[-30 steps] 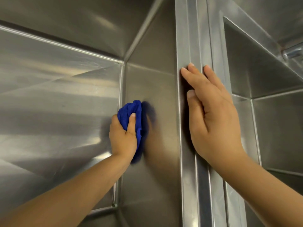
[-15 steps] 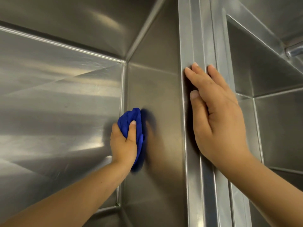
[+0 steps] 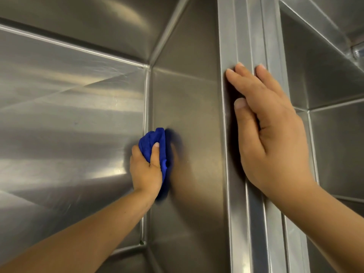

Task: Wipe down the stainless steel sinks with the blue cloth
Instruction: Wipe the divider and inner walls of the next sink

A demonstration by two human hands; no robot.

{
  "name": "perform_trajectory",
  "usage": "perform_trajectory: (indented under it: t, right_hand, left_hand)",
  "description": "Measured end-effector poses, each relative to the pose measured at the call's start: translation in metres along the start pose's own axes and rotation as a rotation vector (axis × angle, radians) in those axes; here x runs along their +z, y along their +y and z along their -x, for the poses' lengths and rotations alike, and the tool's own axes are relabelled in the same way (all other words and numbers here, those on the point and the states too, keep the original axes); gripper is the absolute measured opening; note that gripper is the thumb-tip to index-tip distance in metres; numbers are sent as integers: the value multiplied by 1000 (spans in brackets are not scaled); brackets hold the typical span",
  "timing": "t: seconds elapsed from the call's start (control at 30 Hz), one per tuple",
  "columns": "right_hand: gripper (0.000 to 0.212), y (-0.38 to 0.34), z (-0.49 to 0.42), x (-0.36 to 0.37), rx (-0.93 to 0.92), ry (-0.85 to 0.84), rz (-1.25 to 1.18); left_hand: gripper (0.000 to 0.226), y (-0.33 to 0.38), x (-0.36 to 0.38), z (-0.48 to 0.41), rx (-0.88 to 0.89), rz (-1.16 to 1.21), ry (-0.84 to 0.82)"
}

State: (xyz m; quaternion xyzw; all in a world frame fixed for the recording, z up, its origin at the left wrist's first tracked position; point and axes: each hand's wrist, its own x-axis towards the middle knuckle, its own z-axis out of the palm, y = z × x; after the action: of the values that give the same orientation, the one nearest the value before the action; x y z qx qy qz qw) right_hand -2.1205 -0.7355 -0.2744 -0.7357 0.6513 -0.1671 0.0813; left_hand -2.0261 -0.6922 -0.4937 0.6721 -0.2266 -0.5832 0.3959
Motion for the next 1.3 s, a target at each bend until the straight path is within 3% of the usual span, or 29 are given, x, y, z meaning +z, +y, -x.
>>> perform_trajectory:
  t: [0.2, 0.43, 0.57, 0.77, 0.93, 1.1, 1.2, 1.3]
  right_hand:
    - [41, 0, -2, 0, -11, 4, 6]
    - [47, -23, 4, -8, 75, -82, 40]
    - [48, -24, 27, -22, 35, -99, 105]
    - [51, -19, 47, -5, 91, -54, 96]
    - [51, -18, 47, -5, 90, -49, 122]
    - [51, -18, 47, -4, 86, -47, 123]
    - [49, -18, 47, -5, 74, -36, 111]
    - [45, -16, 48, -5, 60, -27, 102]
  left_hand:
    - [28, 19, -5, -1, -132, -27, -9]
    - [16, 88, -42, 92, -34, 84, -238]
    - [7, 108, -37, 134, 72, 120, -263]
    - [14, 85, -22, 111, 171, 44, -126]
    - [14, 85, -27, 105, -26, 44, -205]
    - [6, 93, -34, 136, 71, 83, -259]
    - [6, 77, -29, 113, 163, 35, -238]
    - [8, 59, -27, 84, 132, -17, -235]
